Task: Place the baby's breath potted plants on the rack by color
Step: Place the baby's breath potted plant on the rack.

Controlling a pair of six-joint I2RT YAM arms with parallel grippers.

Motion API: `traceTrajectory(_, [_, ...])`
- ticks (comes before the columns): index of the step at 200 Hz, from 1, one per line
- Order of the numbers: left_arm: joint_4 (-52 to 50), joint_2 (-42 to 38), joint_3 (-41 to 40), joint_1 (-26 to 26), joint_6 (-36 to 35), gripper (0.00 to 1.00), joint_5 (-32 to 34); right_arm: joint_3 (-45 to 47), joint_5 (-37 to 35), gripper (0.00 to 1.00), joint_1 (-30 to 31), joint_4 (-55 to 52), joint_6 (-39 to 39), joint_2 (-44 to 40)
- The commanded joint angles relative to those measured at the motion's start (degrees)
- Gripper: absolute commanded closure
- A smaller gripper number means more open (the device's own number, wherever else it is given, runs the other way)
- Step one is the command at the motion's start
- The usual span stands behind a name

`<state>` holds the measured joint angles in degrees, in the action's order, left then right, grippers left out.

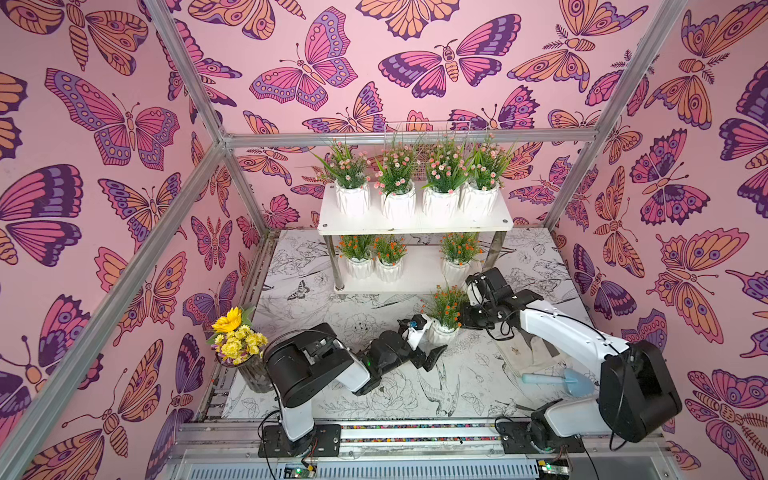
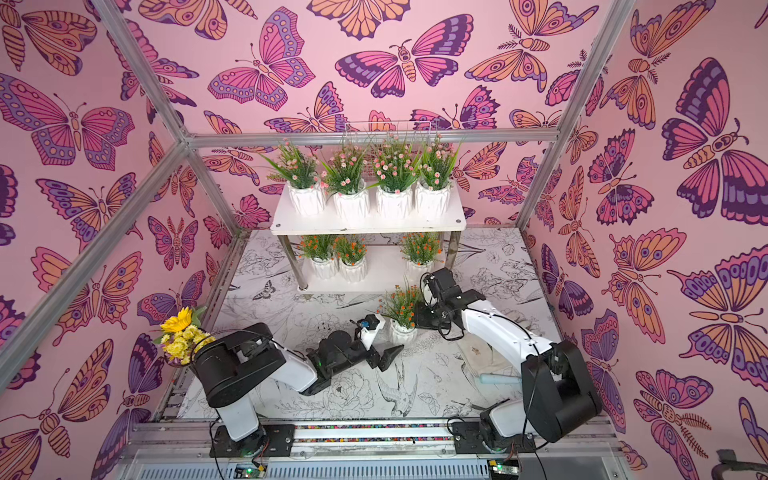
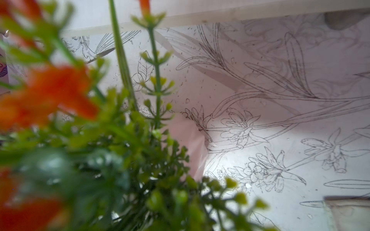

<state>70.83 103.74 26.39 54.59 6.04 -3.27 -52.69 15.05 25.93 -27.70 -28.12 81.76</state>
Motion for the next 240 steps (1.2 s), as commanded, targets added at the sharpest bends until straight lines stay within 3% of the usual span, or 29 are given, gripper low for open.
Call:
traceTrajectory(1, [5.2, 1.9, 1.5, 1.3, -2.8, 0.00, 4.9, -2.9, 1.4, 0.99, 1.3, 3.0, -1.7, -0.1])
traceTrajectory(23, [5.2, 4.0, 2.9, 1.9, -2.9, 0.00, 9.1, -3.1, 1.3, 0.99, 2.1, 3.0, -2.1, -0.3])
traceTrajectory(64, [5.6, 6.8, 4.6, 2.4, -3.1, 0.00, 11.3, -3.2, 1.2, 0.99, 3.2, 2.8, -2.6, -1.2])
traceTrajectory(204, [5.6, 10.3, 6.4, 2.5, -2.3, 0.00, 11.9, -2.9, 0.5, 0.99, 4.9, 3.0, -3.2, -2.8])
traceTrajectory(240, [5.7, 10.1, 6.2, 2.5, -2.4, 0.17, 12.6, -2.0, 0.0, 0.98, 4.9, 3.4, -3.3, -2.9])
